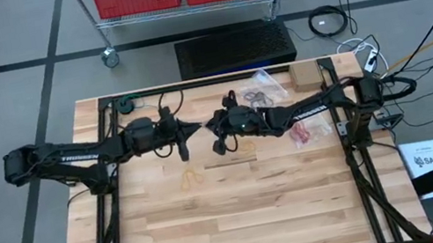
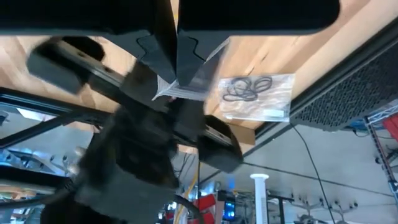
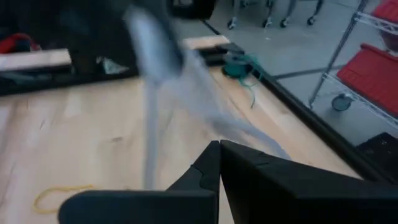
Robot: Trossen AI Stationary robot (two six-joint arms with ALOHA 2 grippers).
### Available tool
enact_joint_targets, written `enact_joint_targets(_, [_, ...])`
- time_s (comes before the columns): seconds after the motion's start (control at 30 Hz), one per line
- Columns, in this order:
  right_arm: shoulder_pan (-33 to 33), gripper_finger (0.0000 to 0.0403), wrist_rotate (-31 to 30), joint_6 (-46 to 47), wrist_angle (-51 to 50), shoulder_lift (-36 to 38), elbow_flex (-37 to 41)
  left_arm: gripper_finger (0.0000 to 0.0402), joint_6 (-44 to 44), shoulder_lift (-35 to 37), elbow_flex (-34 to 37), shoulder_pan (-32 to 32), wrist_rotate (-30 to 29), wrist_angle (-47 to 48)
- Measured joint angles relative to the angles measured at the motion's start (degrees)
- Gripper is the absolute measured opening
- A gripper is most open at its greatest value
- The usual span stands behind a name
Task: Sort rubber bands
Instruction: Open the left zip bag
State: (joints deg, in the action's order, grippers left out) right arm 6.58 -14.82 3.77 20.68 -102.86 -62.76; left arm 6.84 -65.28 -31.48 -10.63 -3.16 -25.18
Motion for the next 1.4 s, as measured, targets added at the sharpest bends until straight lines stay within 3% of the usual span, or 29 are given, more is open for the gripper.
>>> enact_joint_targets(0.17, [0.2,0.0000,4.3,-0.1,4.9,-1.7,-0.1,0.0000,0.2,0.0,0.0,1.1,-1.8,-0.3])
enact_joint_targets(0.37, [-0.6,0.0000,4.4,-2.1,11.0,-5.8,0.0,0.0000,0.3,0.0,0.0,1.5,-3.0,-1.9])
enact_joint_targets(0.7, [-1.0,0.0005,4.5,-2.7,18.6,-6.0,0.0,0.0000,0.4,-3.8,-1.8,2.9,-4.4,-5.4])
enact_joint_targets(0.83, [-0.9,0.0047,4.7,-0.5,15.4,-5.9,0.0,0.0000,0.1,-6.7,-3.4,3.3,-4.4,-5.4])
enact_joint_targets(1.0, [0.2,0.0141,5.7,4.5,4.5,-3.5,0.0,0.0000,-0.6,-6.8,-3.7,3.3,-6.2,-5.2])
enact_joint_targets(1.17, [2.0,0.0224,16.2,7.4,-4.8,1.6,0.0,0.0000,-1.2,-5.7,-3.7,3.3,-6.7,-5.1])
enact_joint_targets(1.27, [2.9,0.0249,20.8,7.4,-9.5,4.8,0.0,0.0000,-1.2,-5.6,-3.7,3.3,-6.7,-5.4])
enact_joint_targets(1.4, [3.6,0.0258,21.2,6.3,-12.9,7.2,0.0,0.0000,-1.2,-5.6,-3.7,3.3,-6.7,-5.4])
